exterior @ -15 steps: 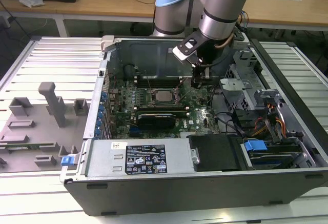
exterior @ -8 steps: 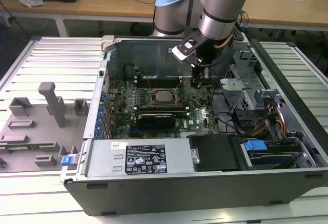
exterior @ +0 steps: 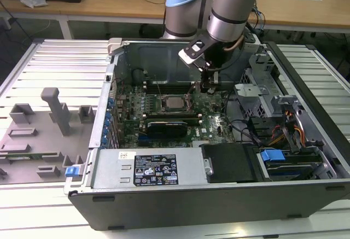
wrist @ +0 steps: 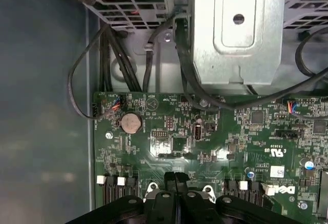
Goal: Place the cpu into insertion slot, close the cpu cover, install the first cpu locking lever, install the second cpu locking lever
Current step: 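Close the cpu cover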
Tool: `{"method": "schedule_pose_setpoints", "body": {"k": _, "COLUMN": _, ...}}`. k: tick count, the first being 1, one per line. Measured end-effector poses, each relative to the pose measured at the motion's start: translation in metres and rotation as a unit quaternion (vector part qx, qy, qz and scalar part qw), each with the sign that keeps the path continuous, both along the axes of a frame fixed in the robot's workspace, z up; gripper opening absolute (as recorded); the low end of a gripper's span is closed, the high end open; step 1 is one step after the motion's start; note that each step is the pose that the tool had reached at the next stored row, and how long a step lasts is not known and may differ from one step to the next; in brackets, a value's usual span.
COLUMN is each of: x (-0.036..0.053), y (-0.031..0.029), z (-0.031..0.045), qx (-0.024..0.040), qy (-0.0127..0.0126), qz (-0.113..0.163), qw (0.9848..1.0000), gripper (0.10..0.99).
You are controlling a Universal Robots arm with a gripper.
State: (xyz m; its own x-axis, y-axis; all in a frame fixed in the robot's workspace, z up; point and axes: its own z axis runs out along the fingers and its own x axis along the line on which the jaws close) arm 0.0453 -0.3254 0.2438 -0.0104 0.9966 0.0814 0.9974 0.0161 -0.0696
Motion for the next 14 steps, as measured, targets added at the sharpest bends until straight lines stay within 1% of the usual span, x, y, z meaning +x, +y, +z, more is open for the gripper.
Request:
{"method": "schedule_pose_setpoints", "body": {"k": 2, "x": -0.0028, "y": 0.0003, "z": 0.0, "qx": 0.0, "qy": -0.001, "qz": 0.0, "qw": 1.0, "gripper": 0.106}}
{"method": "schedule_pose_setpoints", "body": {"k": 9, "x": -0.0211, "y": 0.0027, "z": 0.0, "qx": 0.0, "qy": -0.0073, "qz": 0.0, "qw": 1.0, "gripper": 0.106}}
{"method": "schedule_pose_setpoints", "body": {"k": 11, "x": -0.0239, "y": 0.003, "z": 0.0, "qx": 0.0, "qy": -0.0082, "qz": 0.0, "qw": 1.0, "gripper": 0.106}}
{"method": "schedule_pose_setpoints", "body": {"k": 12, "x": -0.0277, "y": 0.0035, "z": 0.0, "qx": 0.0, "qy": -0.0095, "qz": 0.0, "qw": 1.0, "gripper": 0.106}}
{"method": "schedule_pose_setpoints", "body": {"k": 14, "x": -0.0325, "y": 0.0041, "z": 0.0, "qx": 0.0, "qy": -0.0114, "qz": 0.0, "qw": 0.9999, "gripper": 0.106}}
